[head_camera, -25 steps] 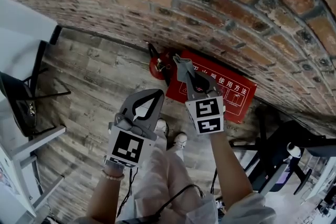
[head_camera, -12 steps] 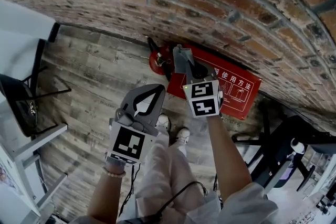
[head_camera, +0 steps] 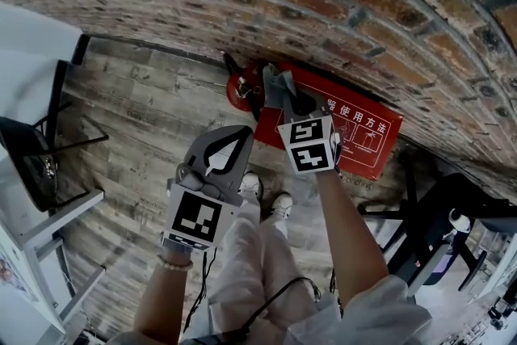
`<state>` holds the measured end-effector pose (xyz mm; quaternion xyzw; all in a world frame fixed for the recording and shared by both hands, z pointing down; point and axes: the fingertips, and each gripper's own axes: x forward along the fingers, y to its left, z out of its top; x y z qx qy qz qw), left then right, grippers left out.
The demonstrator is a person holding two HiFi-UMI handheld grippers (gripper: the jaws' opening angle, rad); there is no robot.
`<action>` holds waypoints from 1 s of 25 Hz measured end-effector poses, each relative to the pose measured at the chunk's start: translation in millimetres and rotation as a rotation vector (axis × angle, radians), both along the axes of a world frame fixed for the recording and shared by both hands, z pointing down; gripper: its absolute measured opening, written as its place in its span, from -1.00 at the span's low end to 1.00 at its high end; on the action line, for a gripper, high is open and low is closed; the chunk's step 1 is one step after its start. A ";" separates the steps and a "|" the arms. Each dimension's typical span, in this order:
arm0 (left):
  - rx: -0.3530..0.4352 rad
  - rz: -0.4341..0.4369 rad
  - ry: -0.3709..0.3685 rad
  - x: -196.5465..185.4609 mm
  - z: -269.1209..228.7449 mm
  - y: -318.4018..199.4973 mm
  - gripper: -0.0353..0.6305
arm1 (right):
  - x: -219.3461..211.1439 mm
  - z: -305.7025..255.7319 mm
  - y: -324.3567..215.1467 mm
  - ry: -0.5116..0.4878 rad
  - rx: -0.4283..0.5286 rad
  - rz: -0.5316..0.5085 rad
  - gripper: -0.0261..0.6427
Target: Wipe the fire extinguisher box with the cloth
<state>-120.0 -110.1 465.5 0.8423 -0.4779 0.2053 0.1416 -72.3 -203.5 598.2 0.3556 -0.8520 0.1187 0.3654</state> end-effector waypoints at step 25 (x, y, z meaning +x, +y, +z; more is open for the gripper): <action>-0.023 0.065 -0.021 30.7 12.1 -5.3 -0.90 | 30.2 0.5 -4.9 0.000 0.017 0.033 -0.87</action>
